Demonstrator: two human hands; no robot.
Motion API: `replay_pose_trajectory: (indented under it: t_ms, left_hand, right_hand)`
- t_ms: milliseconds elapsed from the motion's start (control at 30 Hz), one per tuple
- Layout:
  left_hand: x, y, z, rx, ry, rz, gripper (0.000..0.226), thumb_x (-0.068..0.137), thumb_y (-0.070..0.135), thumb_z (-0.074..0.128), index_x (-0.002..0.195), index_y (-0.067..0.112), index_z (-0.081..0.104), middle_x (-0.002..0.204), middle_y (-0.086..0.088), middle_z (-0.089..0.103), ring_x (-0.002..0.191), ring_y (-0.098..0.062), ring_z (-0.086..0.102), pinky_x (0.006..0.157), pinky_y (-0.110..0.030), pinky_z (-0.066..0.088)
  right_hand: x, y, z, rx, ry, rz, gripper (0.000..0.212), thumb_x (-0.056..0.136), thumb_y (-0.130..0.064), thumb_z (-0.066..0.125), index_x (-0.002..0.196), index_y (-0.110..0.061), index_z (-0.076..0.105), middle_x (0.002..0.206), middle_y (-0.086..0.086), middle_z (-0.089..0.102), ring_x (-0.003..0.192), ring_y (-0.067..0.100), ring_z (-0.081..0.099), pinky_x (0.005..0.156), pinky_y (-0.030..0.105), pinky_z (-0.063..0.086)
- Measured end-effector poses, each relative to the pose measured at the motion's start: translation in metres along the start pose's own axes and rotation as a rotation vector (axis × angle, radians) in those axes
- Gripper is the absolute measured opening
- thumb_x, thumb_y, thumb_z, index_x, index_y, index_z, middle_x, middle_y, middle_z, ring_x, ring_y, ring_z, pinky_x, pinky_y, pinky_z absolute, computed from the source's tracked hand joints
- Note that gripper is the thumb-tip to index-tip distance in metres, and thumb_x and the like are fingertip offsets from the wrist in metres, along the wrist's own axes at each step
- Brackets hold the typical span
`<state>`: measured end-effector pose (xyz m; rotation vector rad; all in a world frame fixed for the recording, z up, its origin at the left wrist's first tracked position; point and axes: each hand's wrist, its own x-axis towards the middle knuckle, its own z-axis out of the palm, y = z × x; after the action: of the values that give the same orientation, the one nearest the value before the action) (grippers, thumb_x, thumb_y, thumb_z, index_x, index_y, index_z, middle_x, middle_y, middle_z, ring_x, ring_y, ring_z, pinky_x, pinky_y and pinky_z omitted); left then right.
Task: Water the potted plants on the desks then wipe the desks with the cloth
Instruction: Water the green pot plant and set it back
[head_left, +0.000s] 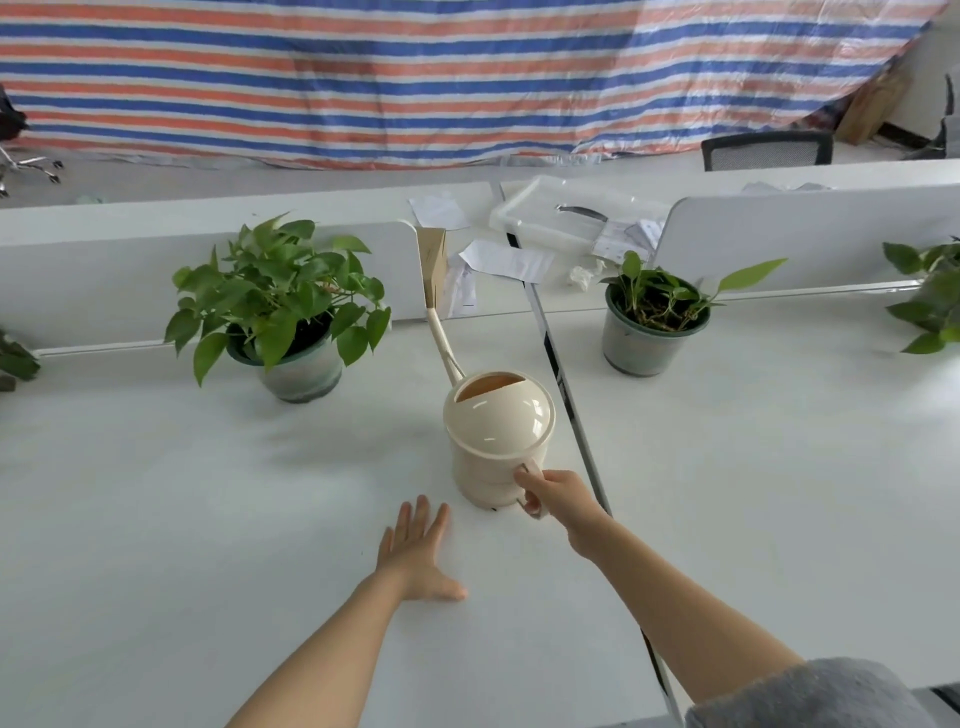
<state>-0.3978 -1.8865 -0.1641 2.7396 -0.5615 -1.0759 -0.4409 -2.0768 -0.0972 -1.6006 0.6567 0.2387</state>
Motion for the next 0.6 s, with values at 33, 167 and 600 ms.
replay_pose_trajectory:
  t_ms: [33,167,600]
  left_hand:
    - [0.000,-0.001,0.000,-0.002,0.006,0.006,0.111,0.073,0.048,0.066,0.147,0.025,-0.013,0.153,-0.003,-0.029,0.141,-0.022,-0.027,0.117,-0.042,-0.008]
    - [0.002,-0.004,0.002,0.013,0.016,0.024,0.111,0.074,0.050,0.065,0.147,0.025,-0.014,0.153,-0.003,-0.029,0.142,-0.024,-0.027,0.117,-0.043,-0.007]
    - [0.019,0.052,-0.036,-0.102,0.192,-0.080,0.060,0.089,0.054,0.042,0.138,0.020,0.036,0.147,-0.007,0.032,0.139,-0.028,0.021,0.111,-0.039,0.026]
  right_hand:
    - [-0.001,-0.002,-0.001,0.028,0.052,0.021,0.038,0.086,-0.017,0.056,0.053,-0.011,0.040,0.055,0.005,0.041,0.054,0.015,0.037,0.055,0.021,0.031]
    - [-0.003,-0.006,-0.009,0.201,0.271,0.041,0.030,0.079,-0.002,0.057,0.057,-0.010,0.039,0.056,0.005,0.035,0.052,0.016,0.035,0.047,0.020,0.039]
    - [-0.045,0.010,-0.137,0.232,0.477,-0.086,0.021,0.056,-0.003,0.055,0.050,-0.009,0.037,0.051,0.003,0.029,0.047,0.017,0.033,0.034,0.013,0.031]
